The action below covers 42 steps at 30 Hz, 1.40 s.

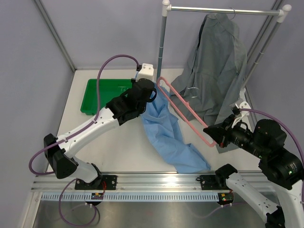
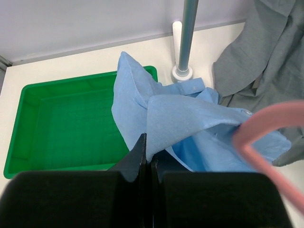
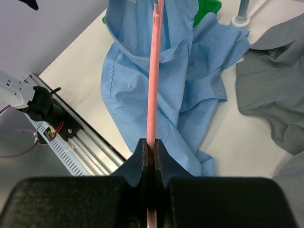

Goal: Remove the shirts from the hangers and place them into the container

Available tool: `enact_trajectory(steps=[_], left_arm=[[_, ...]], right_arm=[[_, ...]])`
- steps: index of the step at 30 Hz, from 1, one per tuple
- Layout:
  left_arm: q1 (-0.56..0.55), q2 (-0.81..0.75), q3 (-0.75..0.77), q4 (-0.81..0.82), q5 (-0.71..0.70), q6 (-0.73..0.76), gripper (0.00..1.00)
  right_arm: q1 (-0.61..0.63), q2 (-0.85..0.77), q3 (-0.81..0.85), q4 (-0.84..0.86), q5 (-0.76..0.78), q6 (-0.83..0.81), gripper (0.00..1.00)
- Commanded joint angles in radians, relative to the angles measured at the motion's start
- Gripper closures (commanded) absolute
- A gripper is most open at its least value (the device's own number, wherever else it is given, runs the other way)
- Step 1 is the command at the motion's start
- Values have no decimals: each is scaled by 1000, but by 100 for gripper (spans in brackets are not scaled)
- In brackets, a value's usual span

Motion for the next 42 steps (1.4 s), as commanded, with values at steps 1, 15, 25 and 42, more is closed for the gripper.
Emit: enact_trajectory(steps=[1, 15, 25, 42], left_arm=[[10, -31, -32, 44, 14, 10, 100], [8, -218, -261, 44, 224, -1, 100], [8, -387, -385, 21, 354, 54, 100], [8, -459, -511, 70, 340, 68, 100]], right_arm=[[9, 8, 62, 2, 66, -18, 100], [10, 302, 220, 69, 451, 12, 100], [9, 650, 447, 212, 633, -14, 100], [-6, 1066, 861, 396, 796, -127, 100]])
